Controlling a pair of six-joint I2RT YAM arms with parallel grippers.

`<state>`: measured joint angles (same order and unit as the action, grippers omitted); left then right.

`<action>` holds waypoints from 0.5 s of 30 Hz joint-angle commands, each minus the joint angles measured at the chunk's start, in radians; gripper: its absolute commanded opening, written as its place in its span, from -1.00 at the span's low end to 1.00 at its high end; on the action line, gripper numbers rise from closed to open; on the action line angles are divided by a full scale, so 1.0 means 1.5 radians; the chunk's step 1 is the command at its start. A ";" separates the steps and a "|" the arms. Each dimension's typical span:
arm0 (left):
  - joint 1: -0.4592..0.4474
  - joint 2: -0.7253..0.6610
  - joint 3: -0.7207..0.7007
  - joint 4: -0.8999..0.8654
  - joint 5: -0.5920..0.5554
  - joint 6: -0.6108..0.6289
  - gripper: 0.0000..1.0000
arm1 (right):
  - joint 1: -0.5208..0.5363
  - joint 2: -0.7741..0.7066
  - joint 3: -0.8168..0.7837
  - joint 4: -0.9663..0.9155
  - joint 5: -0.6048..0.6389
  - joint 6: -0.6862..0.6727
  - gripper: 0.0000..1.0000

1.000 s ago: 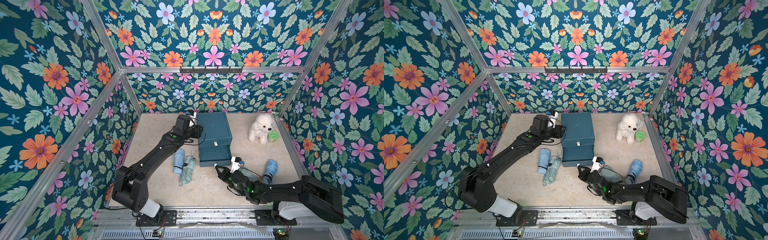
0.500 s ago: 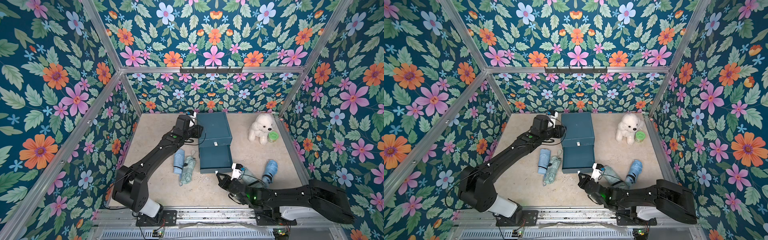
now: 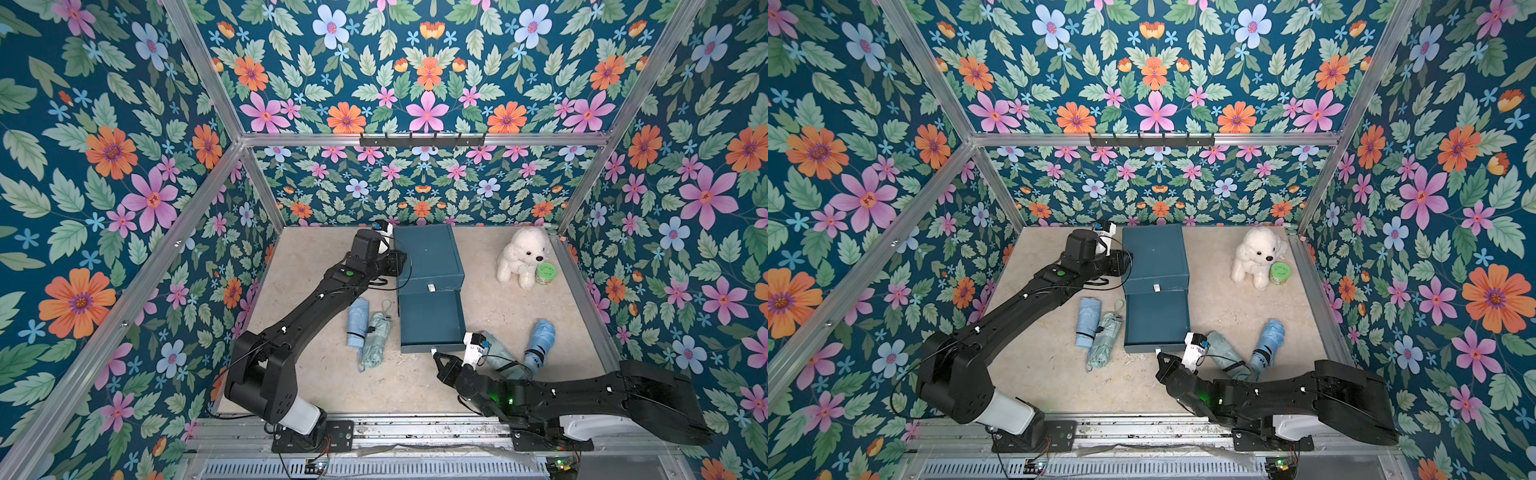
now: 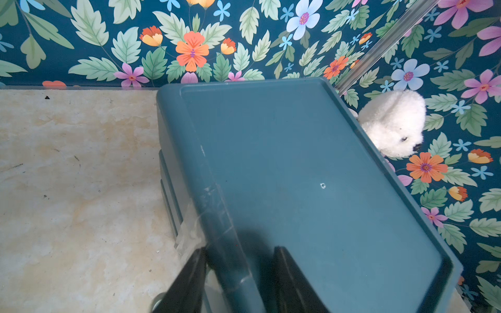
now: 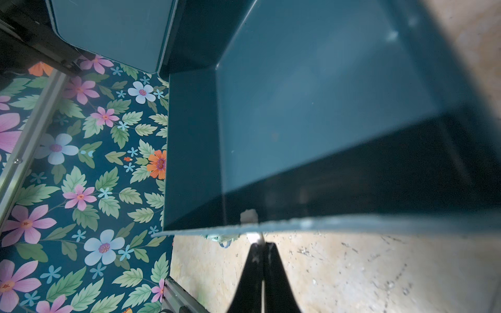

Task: Place the umbrella in the drawer by color
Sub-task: Open the drawer in the storage box, then pick up the umbrella from the center of the board.

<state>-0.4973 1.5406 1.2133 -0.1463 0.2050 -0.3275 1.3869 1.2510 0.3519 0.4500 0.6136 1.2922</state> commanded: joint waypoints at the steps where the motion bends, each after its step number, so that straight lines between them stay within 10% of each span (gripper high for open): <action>1: 0.000 0.012 -0.009 -0.157 -0.013 0.021 -0.10 | 0.003 0.014 0.021 -0.048 -0.009 -0.010 -0.97; 4: 0.001 0.008 -0.007 -0.158 -0.014 0.022 -0.09 | 0.016 0.019 0.064 -0.133 0.003 -0.023 -0.12; 15: 0.001 -0.013 0.010 -0.162 -0.004 0.011 0.02 | 0.080 -0.056 0.363 -0.858 0.205 0.068 0.14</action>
<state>-0.4961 1.5208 1.2285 -0.1864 0.1955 -0.3279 1.5040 1.1889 0.8337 -0.4648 0.8192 1.3464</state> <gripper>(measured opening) 0.508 0.571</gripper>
